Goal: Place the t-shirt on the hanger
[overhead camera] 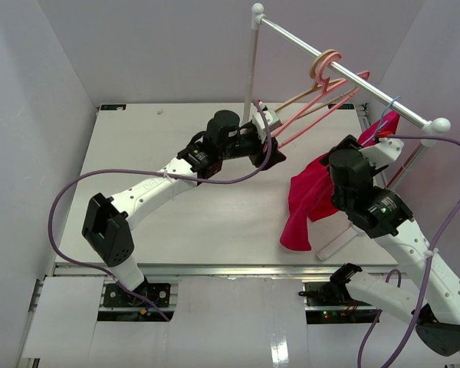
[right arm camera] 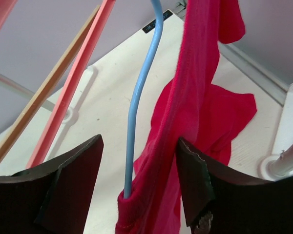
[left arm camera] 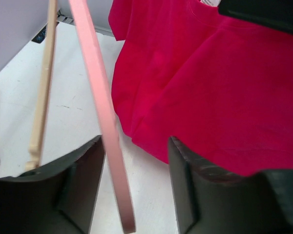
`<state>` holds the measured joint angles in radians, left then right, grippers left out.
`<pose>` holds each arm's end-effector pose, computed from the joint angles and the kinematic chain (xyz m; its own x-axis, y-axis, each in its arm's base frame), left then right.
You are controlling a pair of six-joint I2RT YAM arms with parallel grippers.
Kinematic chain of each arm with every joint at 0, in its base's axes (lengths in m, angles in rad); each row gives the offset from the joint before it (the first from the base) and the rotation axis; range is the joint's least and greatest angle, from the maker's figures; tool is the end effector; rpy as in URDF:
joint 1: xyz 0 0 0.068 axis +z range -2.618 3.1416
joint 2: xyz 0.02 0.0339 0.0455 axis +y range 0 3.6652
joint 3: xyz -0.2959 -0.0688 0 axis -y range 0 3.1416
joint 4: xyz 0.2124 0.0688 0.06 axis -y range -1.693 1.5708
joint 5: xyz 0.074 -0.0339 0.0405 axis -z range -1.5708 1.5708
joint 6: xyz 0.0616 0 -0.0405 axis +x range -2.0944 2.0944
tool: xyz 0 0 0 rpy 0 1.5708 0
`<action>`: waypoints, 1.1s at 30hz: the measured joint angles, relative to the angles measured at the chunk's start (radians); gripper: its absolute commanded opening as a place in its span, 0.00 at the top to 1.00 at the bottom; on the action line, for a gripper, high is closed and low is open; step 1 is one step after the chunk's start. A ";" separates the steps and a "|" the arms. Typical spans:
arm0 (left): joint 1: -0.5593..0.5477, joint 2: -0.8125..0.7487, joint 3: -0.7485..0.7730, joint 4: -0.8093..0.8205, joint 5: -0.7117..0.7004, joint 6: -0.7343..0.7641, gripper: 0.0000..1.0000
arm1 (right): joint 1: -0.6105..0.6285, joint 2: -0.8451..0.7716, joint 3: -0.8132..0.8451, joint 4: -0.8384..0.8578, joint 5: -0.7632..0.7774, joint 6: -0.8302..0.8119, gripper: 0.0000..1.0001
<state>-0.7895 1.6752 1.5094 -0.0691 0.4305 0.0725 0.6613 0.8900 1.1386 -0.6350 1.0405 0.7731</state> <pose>0.2611 -0.2997 0.4017 -0.0960 0.1903 -0.9770 0.9405 0.3389 -0.0264 0.1291 0.0332 0.4142 0.0106 0.4558 -0.8900 0.4367 0.7986 0.4142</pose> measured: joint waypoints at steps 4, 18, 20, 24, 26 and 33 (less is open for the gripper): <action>0.000 -0.027 -0.009 -0.021 0.007 -0.003 0.05 | 0.000 -0.030 0.010 0.003 -0.040 -0.041 0.09; 0.000 -0.322 -0.152 -0.091 -0.065 -0.074 0.02 | 0.000 -0.070 0.236 -0.140 -0.194 -0.245 0.10; 0.000 -0.367 -0.181 -0.093 -0.078 -0.093 0.02 | 0.000 -0.060 0.279 -0.155 -0.225 -0.273 0.10; 0.000 -0.446 -0.267 -0.091 -0.075 -0.152 0.02 | 0.000 -0.040 0.334 -0.182 -0.329 -0.344 0.10; 0.000 -0.480 -0.314 -0.090 -0.056 -0.181 0.02 | 0.000 -0.034 0.339 -0.175 -0.393 -0.388 0.10; -0.010 -0.624 -0.485 -0.092 -0.052 -0.264 0.02 | 0.000 0.036 0.331 -0.078 -0.605 -0.519 0.10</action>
<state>-0.7992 1.0512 1.0246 -0.1614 0.3789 -0.1916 0.6613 0.9258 1.4695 -0.7127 0.4350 0.2541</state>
